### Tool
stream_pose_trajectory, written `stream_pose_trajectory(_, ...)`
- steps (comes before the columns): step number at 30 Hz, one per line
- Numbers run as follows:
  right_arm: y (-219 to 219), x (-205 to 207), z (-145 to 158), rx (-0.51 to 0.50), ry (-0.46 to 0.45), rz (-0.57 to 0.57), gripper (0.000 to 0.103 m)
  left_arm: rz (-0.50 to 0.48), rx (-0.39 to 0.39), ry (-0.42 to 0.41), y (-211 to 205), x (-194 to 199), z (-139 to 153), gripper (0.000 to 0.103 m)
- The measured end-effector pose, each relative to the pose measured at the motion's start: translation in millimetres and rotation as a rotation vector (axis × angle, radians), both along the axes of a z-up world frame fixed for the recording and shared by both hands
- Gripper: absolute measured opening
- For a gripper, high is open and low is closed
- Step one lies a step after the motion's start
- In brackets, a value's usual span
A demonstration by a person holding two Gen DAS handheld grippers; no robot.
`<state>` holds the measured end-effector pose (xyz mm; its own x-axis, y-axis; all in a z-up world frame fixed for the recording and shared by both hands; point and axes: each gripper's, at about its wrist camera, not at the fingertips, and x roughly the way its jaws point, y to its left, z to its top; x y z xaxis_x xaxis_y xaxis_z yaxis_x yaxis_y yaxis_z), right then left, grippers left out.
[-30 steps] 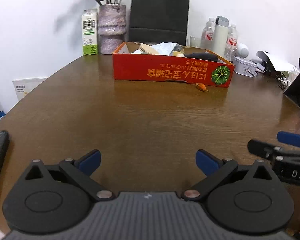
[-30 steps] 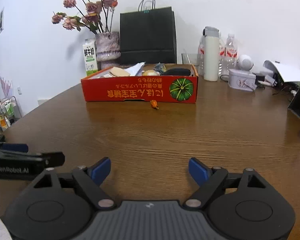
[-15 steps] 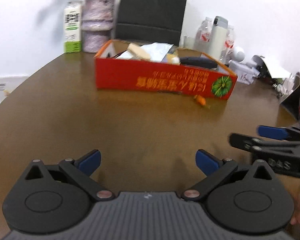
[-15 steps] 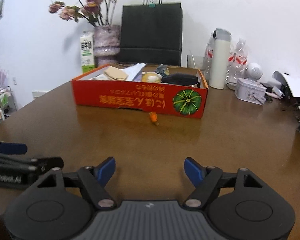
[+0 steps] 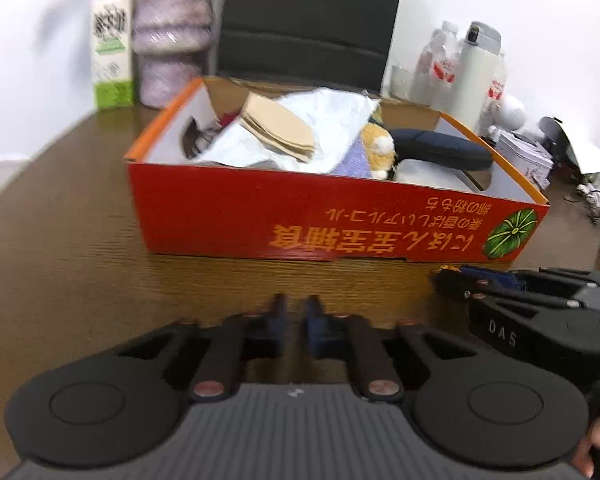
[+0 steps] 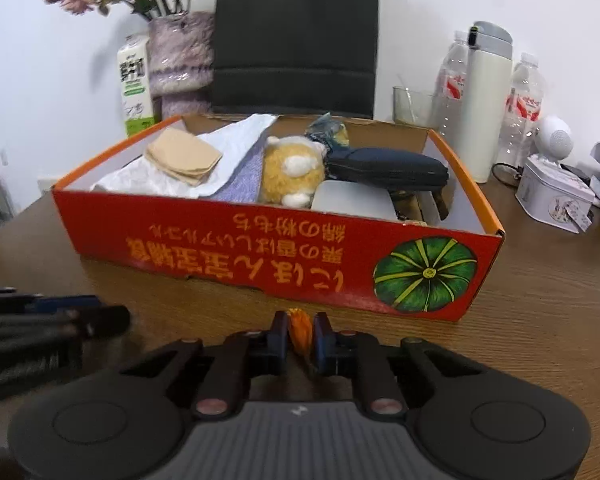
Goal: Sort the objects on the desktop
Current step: 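Move the open right tool to the orange carrot toy and grasp it, then carry the carrot toy into the cardboard box and open the right tool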
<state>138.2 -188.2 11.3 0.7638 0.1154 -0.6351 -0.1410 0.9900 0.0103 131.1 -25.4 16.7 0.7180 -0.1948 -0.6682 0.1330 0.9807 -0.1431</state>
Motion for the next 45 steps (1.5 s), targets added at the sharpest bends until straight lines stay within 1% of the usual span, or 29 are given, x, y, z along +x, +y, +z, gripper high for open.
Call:
stream_pose_trajectory(2,0,0,2,0.012,-0.007,-0.011,0.012,0.013,-0.023,0.009,3,3,0,0.001)
stream_pose_trajectory(5,0,-11,10,0.03,-0.038,-0.008,0.012,0.014,0.008,-0.017,1,-4,4,0.001)
stream_pose_trajectory(9,-1,-28,21,0.054,-0.058,0.001,0.012,-0.018,0.021,-0.054,-6,-24,15,0.001)
stream_pose_trajectory(12,1,-47,28,0.061,-0.073,0.015,0.012,-0.03,0.052,-0.08,-12,-43,22,0.001)
stream_pose_trajectory(16,-1,-87,43,0.079,-0.104,0.037,0.012,-0.044,0.052,-0.122,-11,-77,36,0.001)
stream_pose_trajectory(20,-9,-133,56,0.12,-0.128,0.056,0.012,-0.064,0.074,-0.177,-9,-122,50,0.001)
stream_pose_trajectory(22,-14,-158,62,0.143,-0.135,0.067,0.012,-0.076,0.073,-0.215,-9,-145,59,0.001)
stream_pose_trajectory(25,-15,-195,70,0.116,-0.165,0.073,0.012,-0.052,0.059,-0.277,-4,-181,71,0.002)
stream_pose_trajectory(27,-18,-215,75,0.131,-0.171,0.087,0.012,-0.042,0.048,-0.304,-2,-200,77,0.001)
stream_pose_trajectory(30,-20,-246,83,0.115,-0.184,0.1,0.012,-0.056,0.033,-0.314,-1,-231,77,0.001)
stream_pose_trajectory(32,-18,-265,88,0.091,-0.193,0.098,0.012,-0.098,0.026,-0.299,-5,-244,74,0.001)
stream_pose_trajectory(33,-17,-276,91,0.091,-0.21,0.113,0.012,-0.114,0.028,-0.293,-7,-246,72,0.001)
stream_pose_trajectory(34,-18,-283,93,0.096,-0.213,0.123,0.012,-0.105,0.031,-0.295,-8,-247,71,0.001)
stream_pose_trajectory(37,-13,-288,95,0.079,-0.213,0.131,0.012,-0.092,0.026,-0.293,-8,-240,71,0.001)
stream_pose_trajectory(39,-12,-287,97,0.078,-0.222,0.129,0.012,-0.088,0.01,-0.295,-6,-238,73,0.002)
stream_pose_trajectory(42,-11,-280,96,0.09,-0.216,0.132,0.012,-0.082,0.007,-0.302,-2,-234,73,0.001)
stream_pose_trajectory(45,-11,-265,99,0.071,-0.21,0.119,0.012,-0.05,0.018,-0.304,5,-217,78,0.001)
